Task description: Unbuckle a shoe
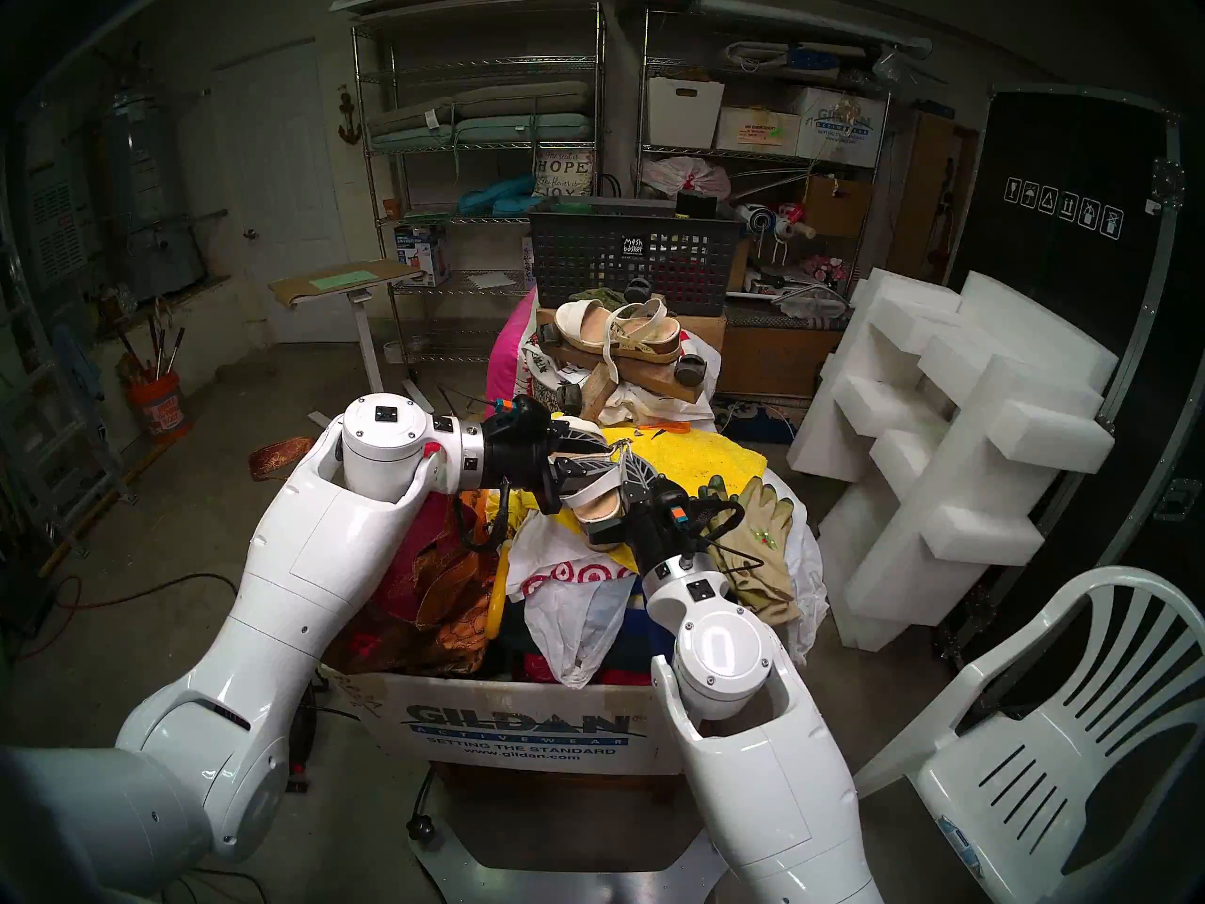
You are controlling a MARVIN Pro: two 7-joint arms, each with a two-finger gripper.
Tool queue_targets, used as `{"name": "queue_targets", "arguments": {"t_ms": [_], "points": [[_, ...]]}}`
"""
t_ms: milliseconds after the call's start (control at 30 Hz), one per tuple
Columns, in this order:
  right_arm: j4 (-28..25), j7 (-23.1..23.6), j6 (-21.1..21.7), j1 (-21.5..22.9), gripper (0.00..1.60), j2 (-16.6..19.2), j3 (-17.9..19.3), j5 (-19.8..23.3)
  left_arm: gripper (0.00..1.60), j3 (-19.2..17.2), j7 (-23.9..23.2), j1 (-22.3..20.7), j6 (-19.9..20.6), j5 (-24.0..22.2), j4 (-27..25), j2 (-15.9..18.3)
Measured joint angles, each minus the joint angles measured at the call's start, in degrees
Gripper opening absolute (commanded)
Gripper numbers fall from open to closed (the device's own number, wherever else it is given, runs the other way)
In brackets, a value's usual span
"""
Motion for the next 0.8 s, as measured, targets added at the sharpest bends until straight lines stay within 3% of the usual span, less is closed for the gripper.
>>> {"name": "queue_targets", "arguments": {"t_ms": [367,533,567,800], "points": [[0.6,-1.2,0.0,0.1,0.0,-0.1,0.5,0.0,1.1,-1.7,-2.0,0.4,0.0,-1.3,-3.3,1.4],[0.8,-1.5,0.0,0.1,0.0,-0.1,0.6,0.1,0.93,-2.6,-2.3,0.4,-1.6,-1.5,-3.7,1.8],[0.8,-1.5,0.0,0.1,0.0,-0.1,0.6,0.2,0.83,-2.8,-2.1,0.3,-2.4,-1.5,-3.6,1.8],[0.7,-1.6,0.0,0.1,0.0,-0.1,0.6,0.7,0.78,-3.0,-0.1,0.0,-7.5,-1.2,-0.6,1.0]]}}
